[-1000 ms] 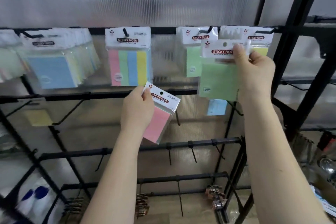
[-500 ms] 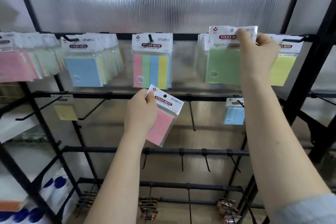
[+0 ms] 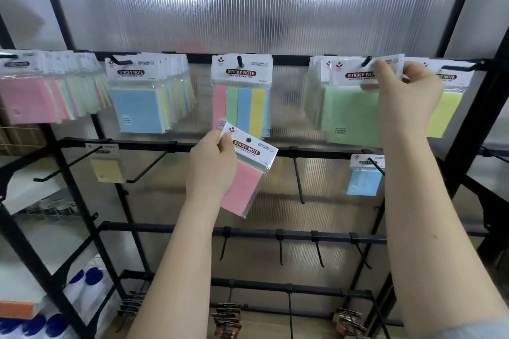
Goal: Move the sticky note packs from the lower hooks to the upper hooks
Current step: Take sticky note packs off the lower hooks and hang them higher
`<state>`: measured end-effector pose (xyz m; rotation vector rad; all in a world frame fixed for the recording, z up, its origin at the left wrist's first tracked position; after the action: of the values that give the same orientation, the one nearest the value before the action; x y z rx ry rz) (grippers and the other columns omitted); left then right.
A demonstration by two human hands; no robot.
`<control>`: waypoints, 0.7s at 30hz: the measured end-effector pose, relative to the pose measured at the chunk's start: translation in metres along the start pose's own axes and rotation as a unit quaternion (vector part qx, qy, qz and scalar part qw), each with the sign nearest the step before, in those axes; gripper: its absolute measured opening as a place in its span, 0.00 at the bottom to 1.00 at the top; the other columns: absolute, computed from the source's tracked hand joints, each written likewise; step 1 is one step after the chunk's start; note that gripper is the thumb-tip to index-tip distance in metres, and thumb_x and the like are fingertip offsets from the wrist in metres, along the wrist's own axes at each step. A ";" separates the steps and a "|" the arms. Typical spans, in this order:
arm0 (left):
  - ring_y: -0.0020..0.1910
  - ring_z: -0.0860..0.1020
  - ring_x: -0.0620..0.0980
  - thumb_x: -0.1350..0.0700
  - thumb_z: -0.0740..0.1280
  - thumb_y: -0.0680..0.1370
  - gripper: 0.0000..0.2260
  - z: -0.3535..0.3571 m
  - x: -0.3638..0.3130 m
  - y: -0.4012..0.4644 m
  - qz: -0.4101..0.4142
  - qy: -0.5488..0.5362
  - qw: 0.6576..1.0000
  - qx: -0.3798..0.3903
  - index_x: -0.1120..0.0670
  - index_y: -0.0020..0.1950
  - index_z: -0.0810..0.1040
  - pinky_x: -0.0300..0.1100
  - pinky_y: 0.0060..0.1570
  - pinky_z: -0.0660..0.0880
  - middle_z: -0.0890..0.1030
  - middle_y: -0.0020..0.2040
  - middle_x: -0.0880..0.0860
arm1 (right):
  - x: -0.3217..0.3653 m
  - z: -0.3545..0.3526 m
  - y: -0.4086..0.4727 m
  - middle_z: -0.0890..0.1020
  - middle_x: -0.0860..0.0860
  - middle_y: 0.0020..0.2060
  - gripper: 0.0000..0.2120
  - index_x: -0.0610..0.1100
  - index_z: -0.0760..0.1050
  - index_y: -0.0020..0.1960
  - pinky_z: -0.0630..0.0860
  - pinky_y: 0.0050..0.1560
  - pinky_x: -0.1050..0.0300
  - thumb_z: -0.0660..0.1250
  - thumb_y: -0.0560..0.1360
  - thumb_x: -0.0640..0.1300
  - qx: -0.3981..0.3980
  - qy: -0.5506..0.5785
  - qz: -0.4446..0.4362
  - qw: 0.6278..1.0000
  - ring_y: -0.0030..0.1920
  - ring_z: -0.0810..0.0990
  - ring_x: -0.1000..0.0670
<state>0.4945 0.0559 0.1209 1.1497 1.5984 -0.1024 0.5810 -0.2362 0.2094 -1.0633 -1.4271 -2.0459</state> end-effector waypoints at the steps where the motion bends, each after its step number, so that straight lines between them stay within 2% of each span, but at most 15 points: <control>1: 0.32 0.67 0.46 0.54 0.53 0.82 0.15 -0.001 0.000 0.000 -0.001 -0.003 1.000 -0.001 0.59 0.37 0.66 0.41 0.31 0.62 0.73 0.35 0.50 | -0.002 0.001 -0.001 0.66 0.48 0.28 0.14 0.40 0.65 0.30 0.59 0.28 0.63 0.66 0.70 0.41 0.004 0.008 0.006 1.000 0.26 0.68 0.57; 3: 0.31 0.66 0.45 0.55 0.53 0.82 0.16 -0.001 -0.001 0.000 0.000 -0.008 1.000 -0.001 0.56 0.35 0.63 0.41 0.30 0.61 0.71 0.34 0.49 | -0.007 0.003 0.001 0.69 0.50 0.28 0.13 0.44 0.66 0.30 0.64 0.30 0.65 0.67 0.70 0.41 0.000 0.020 0.014 1.000 0.31 0.74 0.54; 5: 0.31 0.66 0.46 0.55 0.54 0.82 0.16 -0.003 -0.001 0.000 0.000 -0.012 1.000 -0.001 0.56 0.35 0.62 0.42 0.31 0.61 0.71 0.34 0.50 | -0.011 0.005 0.006 0.69 0.50 0.28 0.11 0.43 0.69 0.32 0.64 0.33 0.62 0.68 0.69 0.43 -0.005 0.014 0.021 1.000 0.33 0.70 0.53; 9: 0.31 0.67 0.44 0.54 0.53 0.82 0.16 -0.003 -0.002 -0.001 -0.004 -0.015 1.000 0.002 0.55 0.34 0.63 0.40 0.30 0.62 0.73 0.34 0.49 | -0.019 0.012 0.014 0.68 0.58 0.26 0.16 0.49 0.66 0.29 0.62 0.30 0.68 0.70 0.70 0.44 -0.020 -0.023 0.029 0.999 0.25 0.64 0.60; 12: 0.31 0.68 0.44 0.54 0.53 0.82 0.16 -0.004 -0.003 -0.001 -0.005 -0.009 1.000 0.003 0.55 0.34 0.64 0.39 0.29 0.62 0.73 0.35 0.48 | -0.022 0.015 0.017 0.70 0.58 0.28 0.15 0.51 0.66 0.32 0.65 0.33 0.68 0.70 0.71 0.44 -0.044 -0.034 0.028 0.998 0.28 0.66 0.61; 15: 0.32 0.68 0.44 0.54 0.53 0.82 0.16 -0.005 -0.003 -0.001 -0.003 -0.011 1.000 0.003 0.58 0.37 0.67 0.40 0.30 0.63 0.75 0.37 0.50 | -0.027 0.014 0.014 0.79 0.55 0.38 0.04 0.48 0.75 0.44 0.74 0.45 0.63 0.69 0.72 0.44 -0.074 -0.042 0.032 0.996 0.39 0.76 0.57; 17: 0.33 0.69 0.45 0.54 0.53 0.82 0.15 -0.006 -0.004 0.000 0.000 -0.015 1.000 0.002 0.62 0.41 0.70 0.40 0.31 0.63 0.76 0.38 0.52 | -0.028 0.014 0.008 0.81 0.51 0.47 0.13 0.42 0.77 0.56 0.74 0.53 0.62 0.69 0.72 0.42 -0.083 -0.035 0.026 0.996 0.48 0.79 0.55; 18: 0.32 0.69 0.45 0.54 0.53 0.82 0.15 -0.007 -0.004 0.000 0.000 -0.016 1.000 0.001 0.63 0.42 0.70 0.40 0.31 0.63 0.76 0.38 0.51 | -0.028 0.015 0.003 0.81 0.49 0.53 0.18 0.40 0.75 0.61 0.72 0.56 0.64 0.69 0.73 0.41 -0.079 -0.039 0.028 0.996 0.53 0.79 0.53; 19: 0.32 0.68 0.45 0.54 0.53 0.82 0.15 -0.009 -0.003 0.000 -0.001 -0.017 1.000 -0.002 0.63 0.43 0.69 0.40 0.31 0.63 0.76 0.38 0.51 | -0.031 0.016 -0.001 0.79 0.47 0.59 0.22 0.38 0.71 0.66 0.70 0.58 0.67 0.68 0.74 0.40 -0.072 -0.043 0.033 0.996 0.59 0.77 0.53; 21: 0.32 0.68 0.47 0.54 0.54 0.82 0.15 -0.013 -0.002 0.002 0.001 -0.020 1.000 -0.008 0.64 0.42 0.68 0.41 0.31 0.62 0.75 0.37 0.53 | -0.035 0.019 -0.012 0.71 0.50 0.70 0.28 0.40 0.63 0.74 0.63 0.62 0.73 0.65 0.75 0.38 -0.054 -0.052 0.038 0.996 0.69 0.69 0.55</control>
<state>0.4862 0.0634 0.1284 1.1306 1.5612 -0.1105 0.6010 -0.2169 0.1783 -1.2657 -1.3170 -2.0592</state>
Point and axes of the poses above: each hand's wrist, its own y-axis towards the middle knuckle, its own z-axis out of the palm, x = y × z, the point moved 9 cm from there along y, towards the middle knuckle
